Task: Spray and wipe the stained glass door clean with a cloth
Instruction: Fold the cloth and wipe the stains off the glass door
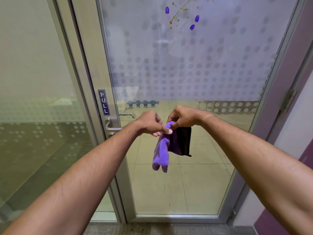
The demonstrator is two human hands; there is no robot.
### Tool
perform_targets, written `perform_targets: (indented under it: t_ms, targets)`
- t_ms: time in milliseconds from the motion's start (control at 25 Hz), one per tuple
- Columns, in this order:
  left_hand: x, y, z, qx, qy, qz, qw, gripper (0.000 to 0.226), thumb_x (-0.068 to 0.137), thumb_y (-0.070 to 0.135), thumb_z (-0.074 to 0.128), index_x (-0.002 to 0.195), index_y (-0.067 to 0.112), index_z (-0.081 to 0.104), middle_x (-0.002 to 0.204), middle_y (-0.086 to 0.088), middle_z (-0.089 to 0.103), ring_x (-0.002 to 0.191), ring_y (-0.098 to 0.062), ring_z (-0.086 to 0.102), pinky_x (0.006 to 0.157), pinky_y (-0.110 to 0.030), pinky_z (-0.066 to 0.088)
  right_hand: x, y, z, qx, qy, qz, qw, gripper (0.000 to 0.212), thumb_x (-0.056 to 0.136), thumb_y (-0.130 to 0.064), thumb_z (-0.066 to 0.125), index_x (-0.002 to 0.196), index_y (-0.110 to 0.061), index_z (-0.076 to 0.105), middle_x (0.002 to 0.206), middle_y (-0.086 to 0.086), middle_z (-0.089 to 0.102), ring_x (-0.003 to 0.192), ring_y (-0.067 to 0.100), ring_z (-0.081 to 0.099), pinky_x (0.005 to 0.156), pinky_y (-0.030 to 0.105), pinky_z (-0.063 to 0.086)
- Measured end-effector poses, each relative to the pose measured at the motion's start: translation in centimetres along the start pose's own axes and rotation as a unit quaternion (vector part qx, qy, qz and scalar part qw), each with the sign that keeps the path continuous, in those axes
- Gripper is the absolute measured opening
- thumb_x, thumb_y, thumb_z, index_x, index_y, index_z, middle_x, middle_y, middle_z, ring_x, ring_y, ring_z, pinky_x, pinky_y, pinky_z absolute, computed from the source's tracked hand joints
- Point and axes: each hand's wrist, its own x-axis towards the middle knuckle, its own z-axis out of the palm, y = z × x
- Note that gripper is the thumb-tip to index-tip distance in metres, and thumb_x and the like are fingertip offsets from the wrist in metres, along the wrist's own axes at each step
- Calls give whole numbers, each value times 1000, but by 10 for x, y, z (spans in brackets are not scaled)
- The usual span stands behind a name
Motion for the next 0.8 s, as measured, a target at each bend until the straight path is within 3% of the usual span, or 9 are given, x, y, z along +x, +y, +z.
perform_targets:
  t_ms: [240, 360, 480, 560, 680, 800]
  targets:
    - [-1, 11, 10, -4, 44, -8, 999, 18, 67, 9, 84, 57, 4, 69, 65, -14, 71, 57, -20, 69, 62, -31, 62, -5, 7, 3, 60, 14, 13, 998, 7, 80, -17, 76, 82, -23, 77, 76, -8, 73, 67, 4, 61, 63, 21, 48]
    - [0, 11, 11, -19, 43, -39, 998, 11, 65, 2, 80, 64, -4, 71, 63, -13, 69, 57, -25, 71, 63, -38, 63, -5, 9, 11, 67, 36, 10, 997, 16, 76, -20, 82, 91, -19, 77, 80, -6, 74, 70, 2, 63, 66, 19, 49]
    - [3, 5, 13, -58, 81, -90, 991, 10, 61, 0, 76, 64, -3, 66, 55, -11, 67, 51, -24, 70, 60, -40, 62, -7, 11, 14, 54, 135, 17, 989, 32, 72, -26, 85, 101, -16, 74, 83, -6, 71, 78, 6, 65, 71, 21, 51]
    - [6, 1, 13, -99, 122, -126, 980, 12, 58, 0, 73, 68, -2, 66, 56, -13, 69, 53, -25, 71, 61, -42, 62, -11, 10, 14, 46, 180, 22, 982, 20, 72, -27, 84, 88, -17, 76, 70, -8, 69, 64, 2, 62, 61, 23, 47]
    - [11, -2, 12, -142, 150, -153, 966, 18, 54, 1, 70, 72, -3, 69, 63, -16, 72, 58, -27, 73, 66, -46, 62, -16, 3, 20, 105, 69, 42, 991, 26, 71, -33, 85, 73, -9, 75, 66, 6, 72, 55, 7, 65, 54, 25, 55]
    - [15, -1, 12, -166, 185, -161, 955, 18, 55, 1, 73, 72, -3, 70, 56, -13, 70, 53, -25, 72, 65, -44, 63, -16, -6, 34, 103, 18, 61, 993, 39, 65, -38, 89, 72, -4, 74, 61, 2, 69, 50, 8, 65, 48, 15, 50]
